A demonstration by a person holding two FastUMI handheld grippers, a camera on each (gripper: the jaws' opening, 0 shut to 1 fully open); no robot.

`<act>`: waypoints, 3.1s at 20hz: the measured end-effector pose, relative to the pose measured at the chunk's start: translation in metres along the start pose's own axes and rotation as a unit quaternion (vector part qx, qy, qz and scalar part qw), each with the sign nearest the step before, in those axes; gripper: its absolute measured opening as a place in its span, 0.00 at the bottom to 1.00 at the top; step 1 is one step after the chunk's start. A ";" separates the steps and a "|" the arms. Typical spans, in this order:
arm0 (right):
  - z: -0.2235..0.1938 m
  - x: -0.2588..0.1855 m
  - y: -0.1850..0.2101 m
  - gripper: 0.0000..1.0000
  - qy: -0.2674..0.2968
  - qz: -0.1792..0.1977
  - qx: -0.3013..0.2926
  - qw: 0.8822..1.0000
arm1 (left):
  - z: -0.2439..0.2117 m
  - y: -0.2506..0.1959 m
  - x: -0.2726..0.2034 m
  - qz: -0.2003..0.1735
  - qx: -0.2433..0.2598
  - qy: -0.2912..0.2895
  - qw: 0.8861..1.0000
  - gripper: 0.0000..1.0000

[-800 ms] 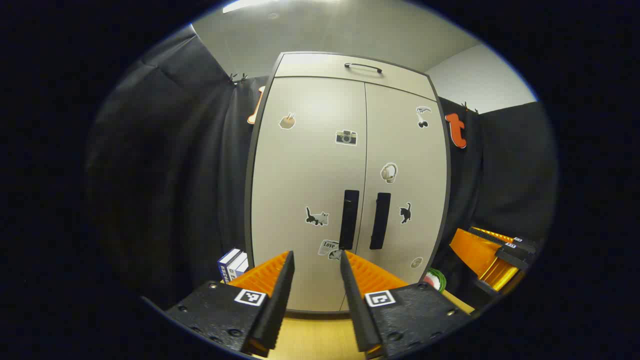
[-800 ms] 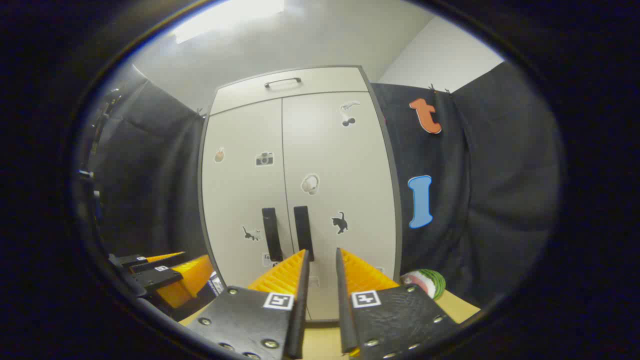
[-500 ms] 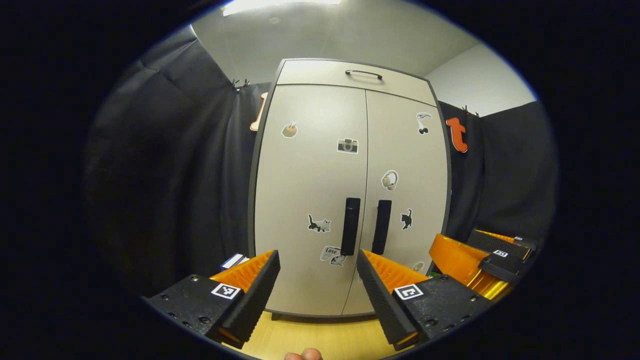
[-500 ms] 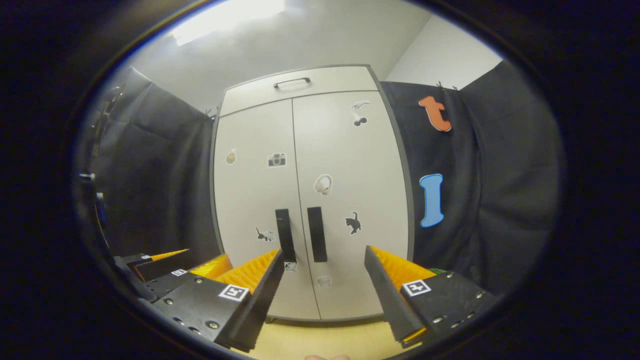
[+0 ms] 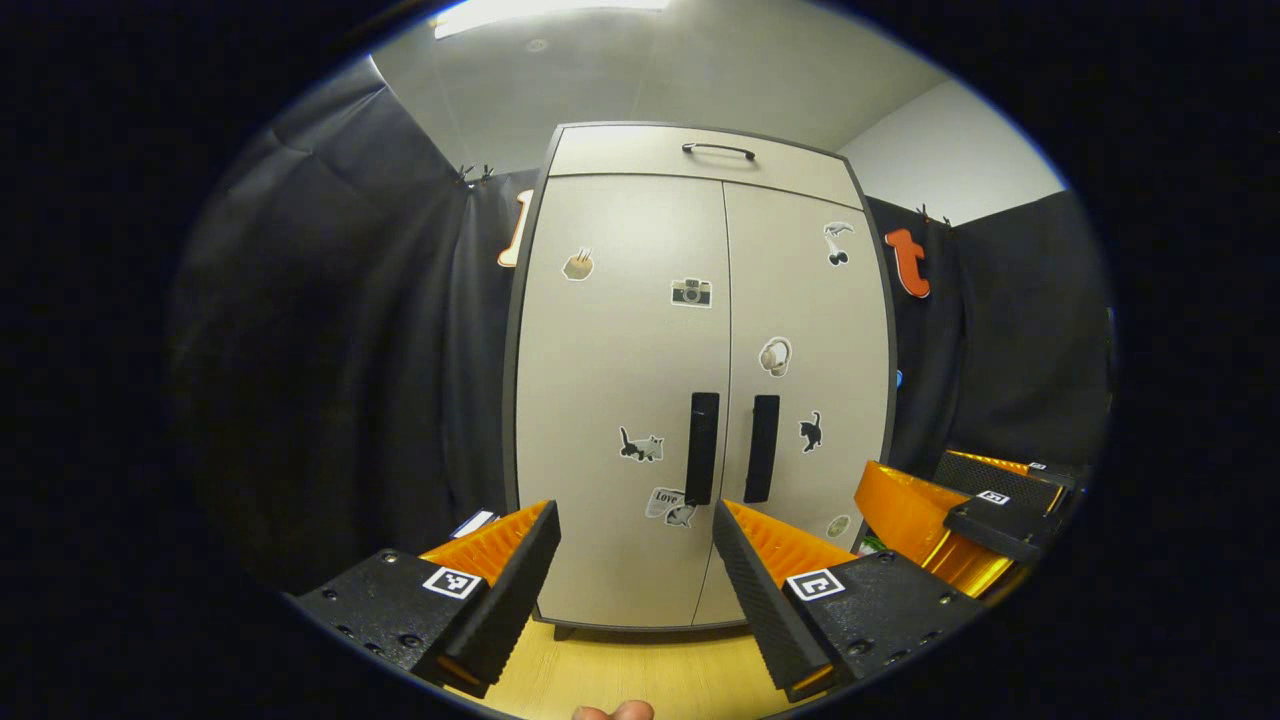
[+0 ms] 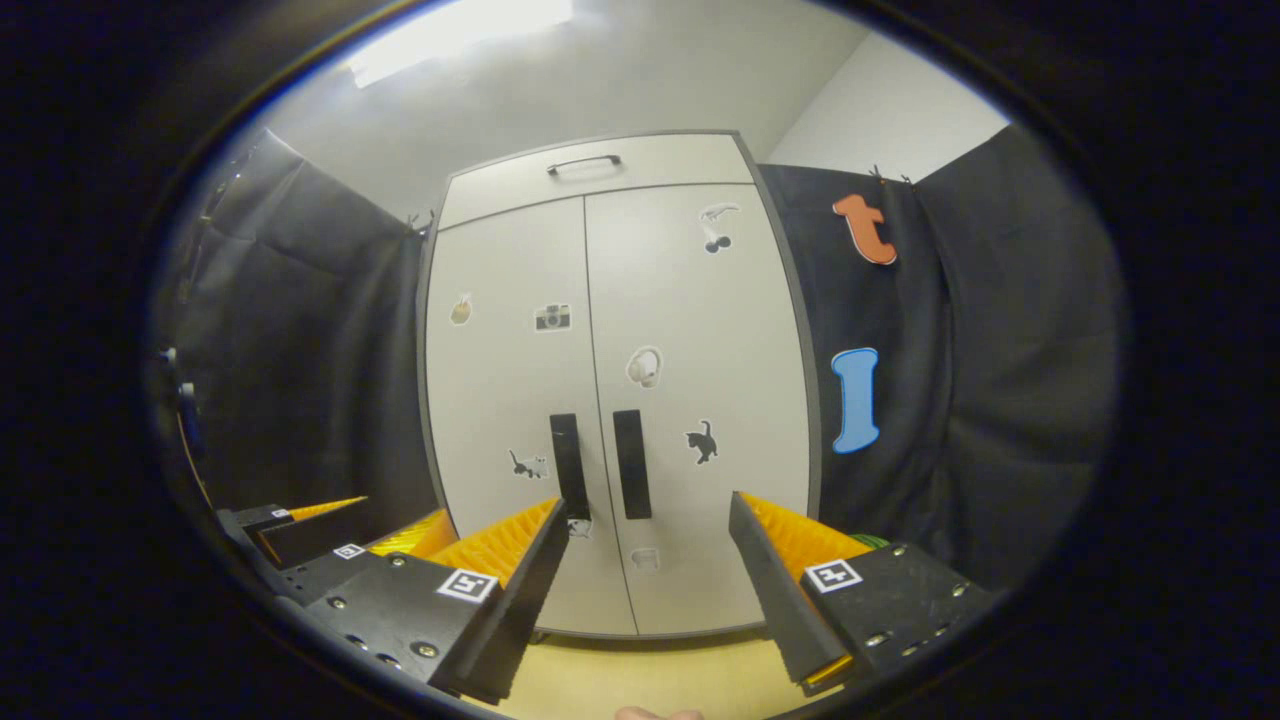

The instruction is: Open the right door of the double-door shoe cabinet with the right hand, and open the left door with the left hand.

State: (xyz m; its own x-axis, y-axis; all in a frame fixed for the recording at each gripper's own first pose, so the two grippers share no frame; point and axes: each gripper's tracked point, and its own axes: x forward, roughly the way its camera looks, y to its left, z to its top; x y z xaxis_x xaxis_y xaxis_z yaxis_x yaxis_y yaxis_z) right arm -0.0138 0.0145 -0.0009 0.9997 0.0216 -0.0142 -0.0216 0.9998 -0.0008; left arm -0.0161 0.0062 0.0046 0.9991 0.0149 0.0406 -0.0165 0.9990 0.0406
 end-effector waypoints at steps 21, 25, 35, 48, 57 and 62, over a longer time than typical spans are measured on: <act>-0.025 0.158 0.016 0.96 0.025 -0.016 -0.049 0.998 | -0.005 0.071 0.006 0.065 0.019 0.004 0.998 0.95; -0.042 0.193 0.016 0.89 0.045 -0.025 -0.055 0.997 | -0.005 0.093 0.006 0.096 0.018 0.007 0.995 0.91; -0.054 0.224 0.014 0.62 0.058 -0.036 -0.060 0.996 | -0.012 0.121 0.007 0.132 0.014 0.017 0.991 0.95; -0.056 0.217 0.021 0.18 0.059 -0.024 -0.054 0.997 | -0.017 0.126 -0.020 0.141 -0.001 0.026 0.990 0.95; -0.050 0.196 0.016 0.18 0.068 0.051 -0.047 0.995 | -0.019 0.118 -0.048 0.138 -0.010 0.028 0.990 0.95; -0.048 0.187 0.013 0.18 0.076 0.082 -0.047 0.993 | -0.019 0.107 -0.055 0.130 -0.006 0.031 0.991 0.95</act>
State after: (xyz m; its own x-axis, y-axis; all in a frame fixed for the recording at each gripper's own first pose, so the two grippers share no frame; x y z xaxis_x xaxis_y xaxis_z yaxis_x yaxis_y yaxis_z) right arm 0.1726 0.0312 -0.0516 0.9691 0.1765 -0.1724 -0.1922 0.9781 -0.0793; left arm -0.0723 0.1131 -0.0126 0.9613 0.2750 -0.0138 -0.2746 0.9612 0.0259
